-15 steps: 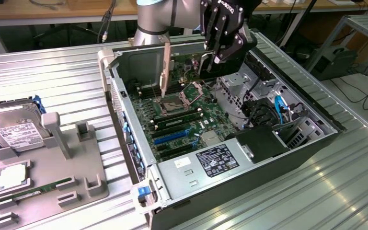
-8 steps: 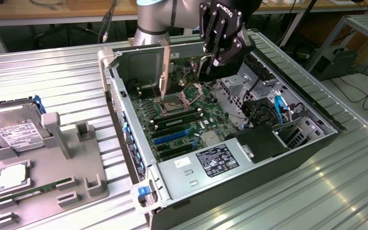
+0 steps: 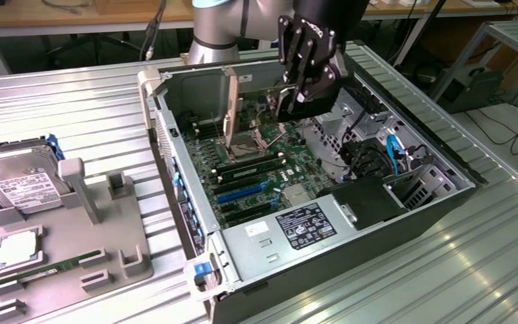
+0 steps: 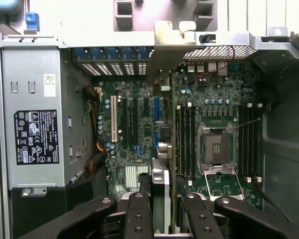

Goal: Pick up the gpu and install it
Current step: 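Insert the gpu into the slot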

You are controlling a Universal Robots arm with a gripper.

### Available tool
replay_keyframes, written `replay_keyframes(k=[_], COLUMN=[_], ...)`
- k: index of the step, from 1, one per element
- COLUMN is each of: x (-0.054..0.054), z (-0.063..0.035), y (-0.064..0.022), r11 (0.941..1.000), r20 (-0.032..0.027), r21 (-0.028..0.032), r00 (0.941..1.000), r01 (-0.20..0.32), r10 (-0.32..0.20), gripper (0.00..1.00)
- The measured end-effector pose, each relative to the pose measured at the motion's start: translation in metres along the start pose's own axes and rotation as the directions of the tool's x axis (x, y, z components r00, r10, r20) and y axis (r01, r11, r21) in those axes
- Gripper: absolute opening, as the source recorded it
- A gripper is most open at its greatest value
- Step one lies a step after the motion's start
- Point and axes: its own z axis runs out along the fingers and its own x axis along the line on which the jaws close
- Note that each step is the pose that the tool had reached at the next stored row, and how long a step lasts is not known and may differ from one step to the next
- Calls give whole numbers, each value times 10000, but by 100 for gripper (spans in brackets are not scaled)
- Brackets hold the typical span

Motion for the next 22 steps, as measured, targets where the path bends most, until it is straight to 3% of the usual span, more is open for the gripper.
replay_keyframes(k=[22], x=[-66], z=[180], y=[-6], r11=[9999], r20=[-7], r21=[-7], r00=[9999], r01=[160], r10=[-160], gripper=[28])
